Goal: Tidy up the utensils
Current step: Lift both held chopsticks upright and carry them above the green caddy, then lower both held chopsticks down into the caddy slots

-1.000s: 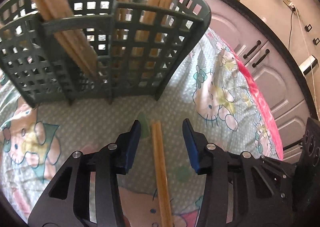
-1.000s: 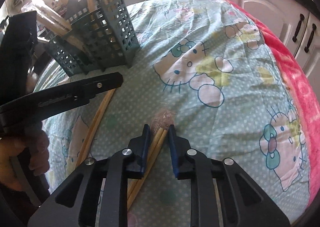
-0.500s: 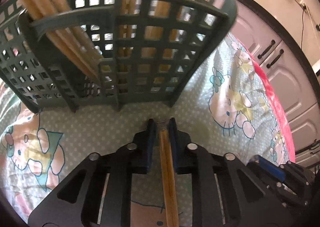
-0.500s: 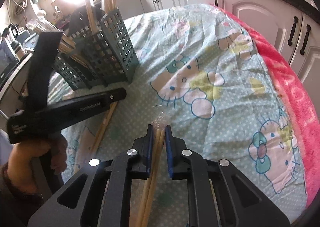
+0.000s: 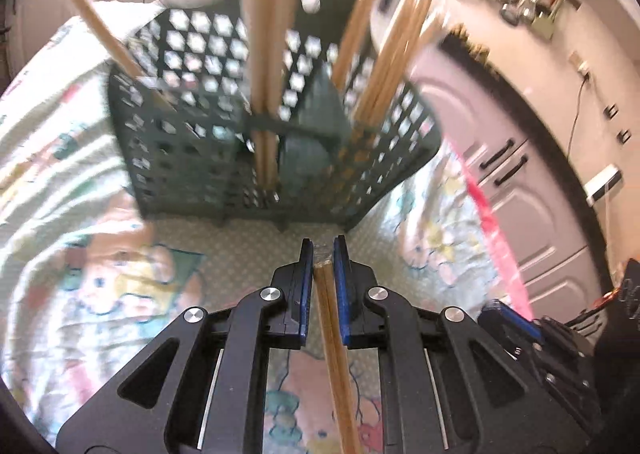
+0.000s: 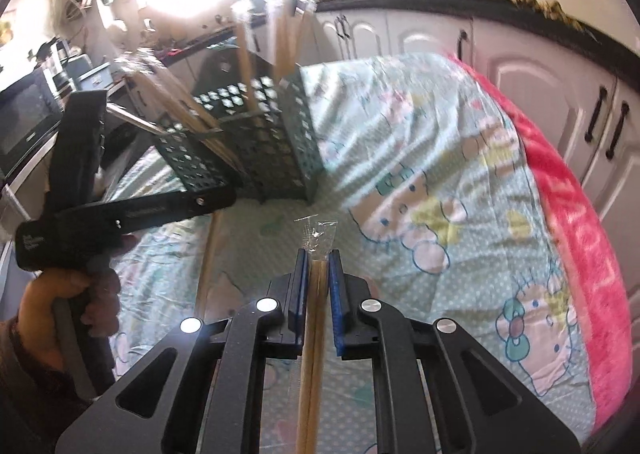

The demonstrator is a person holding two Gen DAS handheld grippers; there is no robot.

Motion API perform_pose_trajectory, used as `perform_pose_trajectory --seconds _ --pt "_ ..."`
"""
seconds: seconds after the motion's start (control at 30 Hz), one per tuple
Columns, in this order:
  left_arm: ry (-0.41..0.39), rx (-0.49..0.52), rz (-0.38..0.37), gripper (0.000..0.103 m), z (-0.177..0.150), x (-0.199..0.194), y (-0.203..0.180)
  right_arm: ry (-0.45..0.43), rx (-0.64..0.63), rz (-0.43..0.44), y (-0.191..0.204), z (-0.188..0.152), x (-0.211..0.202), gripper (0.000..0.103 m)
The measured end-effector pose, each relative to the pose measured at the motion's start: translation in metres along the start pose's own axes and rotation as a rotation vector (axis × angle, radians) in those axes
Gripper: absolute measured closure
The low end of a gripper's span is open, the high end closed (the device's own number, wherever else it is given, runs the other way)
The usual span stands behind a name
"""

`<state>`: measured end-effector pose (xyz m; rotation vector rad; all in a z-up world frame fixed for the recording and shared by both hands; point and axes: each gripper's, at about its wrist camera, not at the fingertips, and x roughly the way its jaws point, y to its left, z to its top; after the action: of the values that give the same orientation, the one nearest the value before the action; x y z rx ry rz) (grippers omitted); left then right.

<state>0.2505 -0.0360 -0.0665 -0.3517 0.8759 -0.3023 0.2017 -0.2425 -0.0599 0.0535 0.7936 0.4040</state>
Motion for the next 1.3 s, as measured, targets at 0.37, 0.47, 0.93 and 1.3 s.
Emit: perform_pose_trajectory --seconds 0.37,0.47,0.93,1.3 --pt "-0.201 0.007 -0.039 0.097 0.021 -0.097 0.005 -0.154 -0.159 0.057 0.058 0.03 -0.046 0.094" --pt "-0.262 0.022 -0.041 0.097 0.028 -0.121 0.0 -0.199 -0.194 0.069 0.073 0.038 -0.057 0.094" --pt "-0.477 0.072 -0.026 0.099 0.073 -0.207 -0.016 -0.377 -0.261 0.108 0.112 0.094 -0.093 0.094" --pt "-0.599 0.113 0.016 0.099 0.11 -0.241 -0.025 -0.531 -0.292 0.119 0.127 0.149 -0.118 0.095"
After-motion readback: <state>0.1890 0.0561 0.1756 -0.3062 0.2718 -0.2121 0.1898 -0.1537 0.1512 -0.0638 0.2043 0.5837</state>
